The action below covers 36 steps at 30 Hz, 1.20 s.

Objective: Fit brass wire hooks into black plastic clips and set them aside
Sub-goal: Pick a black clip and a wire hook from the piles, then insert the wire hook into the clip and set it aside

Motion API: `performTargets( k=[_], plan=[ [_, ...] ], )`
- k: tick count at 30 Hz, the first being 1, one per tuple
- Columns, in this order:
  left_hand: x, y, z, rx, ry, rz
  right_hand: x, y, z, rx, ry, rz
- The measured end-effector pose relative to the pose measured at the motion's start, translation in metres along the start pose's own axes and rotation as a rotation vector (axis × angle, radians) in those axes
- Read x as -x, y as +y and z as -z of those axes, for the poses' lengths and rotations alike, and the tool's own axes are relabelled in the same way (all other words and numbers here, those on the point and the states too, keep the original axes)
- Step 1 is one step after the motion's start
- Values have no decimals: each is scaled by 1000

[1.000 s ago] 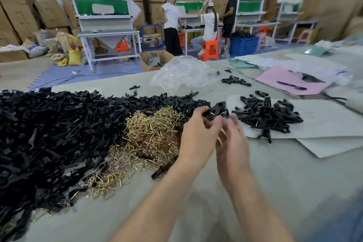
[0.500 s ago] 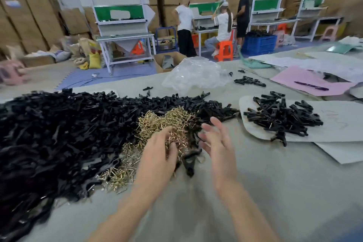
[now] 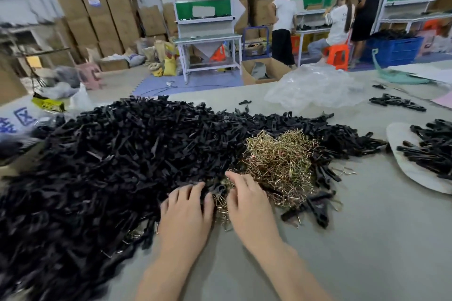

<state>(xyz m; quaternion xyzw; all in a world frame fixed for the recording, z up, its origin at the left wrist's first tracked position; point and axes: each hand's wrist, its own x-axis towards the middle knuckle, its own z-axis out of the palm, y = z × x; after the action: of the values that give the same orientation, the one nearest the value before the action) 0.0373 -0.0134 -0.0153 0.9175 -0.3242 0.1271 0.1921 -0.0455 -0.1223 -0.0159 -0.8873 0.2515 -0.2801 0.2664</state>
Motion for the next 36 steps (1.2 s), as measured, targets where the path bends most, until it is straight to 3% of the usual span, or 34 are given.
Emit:
performTargets(
  k=[5,14,22,29,32,36],
  plan=[
    [-9,-12,0,55,-32,-130,-6,6,-10,211,-87,14],
    [-9,-13,1,173,65,-226,-8,7,-4,45,-58,5],
    [-10,-16,2,375,51,-160,-7,6,-1,-10,-44,21],
    [-11,-12,7,560,70,-106,-7,3,3,-197,9,18],
    [-11,-9,12,804,138,34,-6,0,4,-305,32,22],
    [-12,-7,20,1174,76,249,-4,-4,6,-532,-120,-15]
  ],
)
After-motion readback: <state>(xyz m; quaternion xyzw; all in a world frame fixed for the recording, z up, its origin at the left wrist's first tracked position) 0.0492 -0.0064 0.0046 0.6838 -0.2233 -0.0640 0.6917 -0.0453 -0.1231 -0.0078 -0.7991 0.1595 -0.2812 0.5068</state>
